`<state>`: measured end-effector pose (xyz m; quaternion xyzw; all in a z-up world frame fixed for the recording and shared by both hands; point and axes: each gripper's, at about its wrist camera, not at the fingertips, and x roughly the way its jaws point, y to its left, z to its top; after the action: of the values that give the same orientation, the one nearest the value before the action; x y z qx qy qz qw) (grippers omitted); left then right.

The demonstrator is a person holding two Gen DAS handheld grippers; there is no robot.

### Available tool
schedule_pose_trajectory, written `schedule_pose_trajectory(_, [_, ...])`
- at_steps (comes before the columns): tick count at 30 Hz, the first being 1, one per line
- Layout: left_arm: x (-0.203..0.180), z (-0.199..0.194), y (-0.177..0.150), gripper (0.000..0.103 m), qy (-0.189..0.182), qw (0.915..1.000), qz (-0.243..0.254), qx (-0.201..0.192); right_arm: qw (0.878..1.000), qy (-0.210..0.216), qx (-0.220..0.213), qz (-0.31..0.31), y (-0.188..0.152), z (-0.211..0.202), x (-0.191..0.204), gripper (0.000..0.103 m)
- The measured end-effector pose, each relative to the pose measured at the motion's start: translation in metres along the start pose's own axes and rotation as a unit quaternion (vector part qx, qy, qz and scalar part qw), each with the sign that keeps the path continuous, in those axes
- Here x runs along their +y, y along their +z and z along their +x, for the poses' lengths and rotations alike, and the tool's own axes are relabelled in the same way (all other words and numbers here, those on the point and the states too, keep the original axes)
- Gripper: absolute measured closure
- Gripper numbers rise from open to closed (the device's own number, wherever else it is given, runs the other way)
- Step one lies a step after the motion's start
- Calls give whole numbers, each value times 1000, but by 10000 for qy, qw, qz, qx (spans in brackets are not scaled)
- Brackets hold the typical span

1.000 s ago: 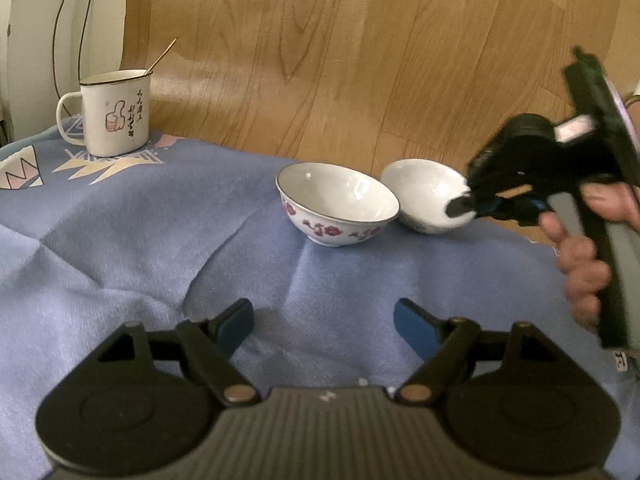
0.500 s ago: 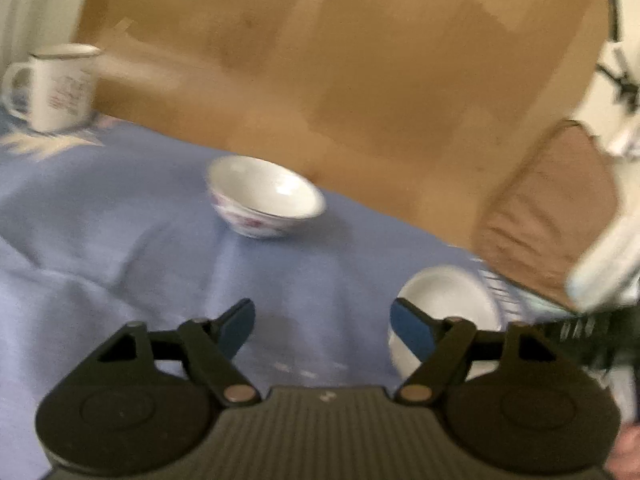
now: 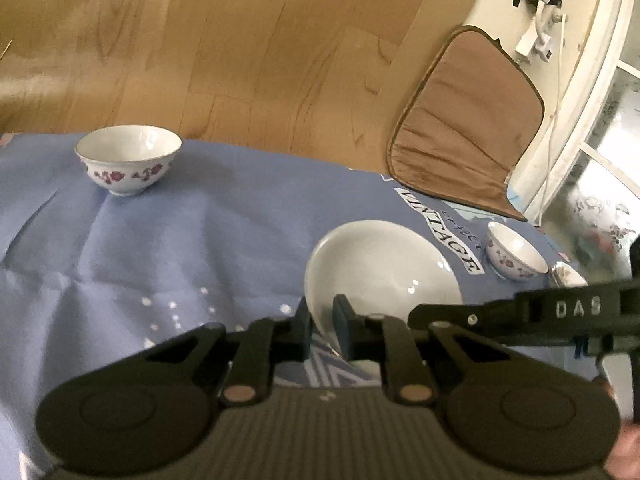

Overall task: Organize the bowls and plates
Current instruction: 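Carry the bowl with the right tool and set it by the plate stack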

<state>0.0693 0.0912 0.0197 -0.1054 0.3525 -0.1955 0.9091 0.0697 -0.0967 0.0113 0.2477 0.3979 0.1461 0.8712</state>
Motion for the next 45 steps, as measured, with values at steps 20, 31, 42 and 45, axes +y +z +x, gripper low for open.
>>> schedule_pose_trajectory(20, [-158,81,50,90,-773,9953,455,353,9753,-1144,-1879,-224,21,-105,-91,88])
schedule_pose_trajectory(31, [-171,106,54,66,-168,9964,767,327,9612,-1667,-2172,-339,38,-85,-113,68])
schedule_pose_trajectory(42, [-110,48,49,62,714,9944,768,-166,9561,-1529,-2403,-695,27,-85,-71,61])
schedule_pose_trajectory(45, [-80,29,45,62,1124,9903,750,-332,9593,-1458,-2188,-1033,23,-68,-44,61])
